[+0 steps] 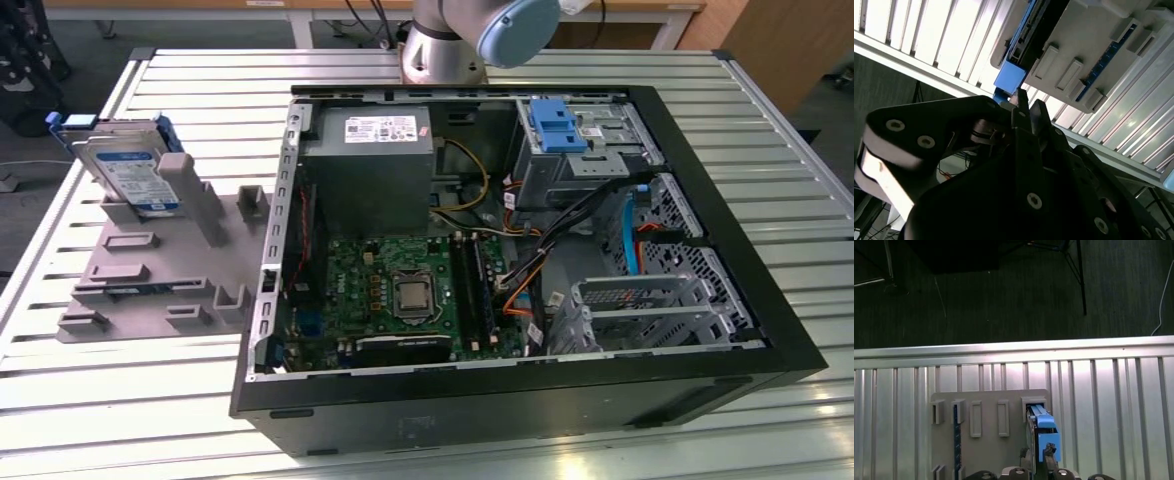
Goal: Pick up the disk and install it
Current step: 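Pick up the disk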
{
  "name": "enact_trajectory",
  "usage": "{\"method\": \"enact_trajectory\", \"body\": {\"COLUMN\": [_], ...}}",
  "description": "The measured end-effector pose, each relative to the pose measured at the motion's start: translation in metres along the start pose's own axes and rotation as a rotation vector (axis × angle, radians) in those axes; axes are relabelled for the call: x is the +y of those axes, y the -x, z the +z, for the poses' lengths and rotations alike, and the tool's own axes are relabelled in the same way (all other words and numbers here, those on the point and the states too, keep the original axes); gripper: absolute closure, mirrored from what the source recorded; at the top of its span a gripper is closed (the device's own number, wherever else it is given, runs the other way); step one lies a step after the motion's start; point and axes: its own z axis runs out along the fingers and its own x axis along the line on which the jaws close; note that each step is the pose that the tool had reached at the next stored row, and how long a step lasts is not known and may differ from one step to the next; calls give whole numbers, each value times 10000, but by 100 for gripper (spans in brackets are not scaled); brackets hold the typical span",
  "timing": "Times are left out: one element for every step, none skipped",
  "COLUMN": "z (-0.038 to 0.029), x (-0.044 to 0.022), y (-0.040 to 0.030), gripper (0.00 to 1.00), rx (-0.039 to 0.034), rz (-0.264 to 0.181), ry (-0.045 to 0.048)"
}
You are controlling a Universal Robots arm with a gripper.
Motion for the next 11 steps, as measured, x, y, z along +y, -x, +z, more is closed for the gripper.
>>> {"method": "enact_trajectory", "body": {"z": [0,0,0,0,0,0,0,0,0,0,0], "x": [0,0,0,0,0,0,0,0,0,0,0], "y": [0,0,0,0,0,0,0,0,0,0,0], "gripper": [76,76,76,76,76,75,75,75,69,69,69], "rx": [0,0,0,0,0,0,0,0,0,0,0], "rz": [0,0,-1,-1,-1,-1,-1,-1,-1,-2,-2], "ry": [0,0,1,0,0,0,0,0,1,0,0]}}
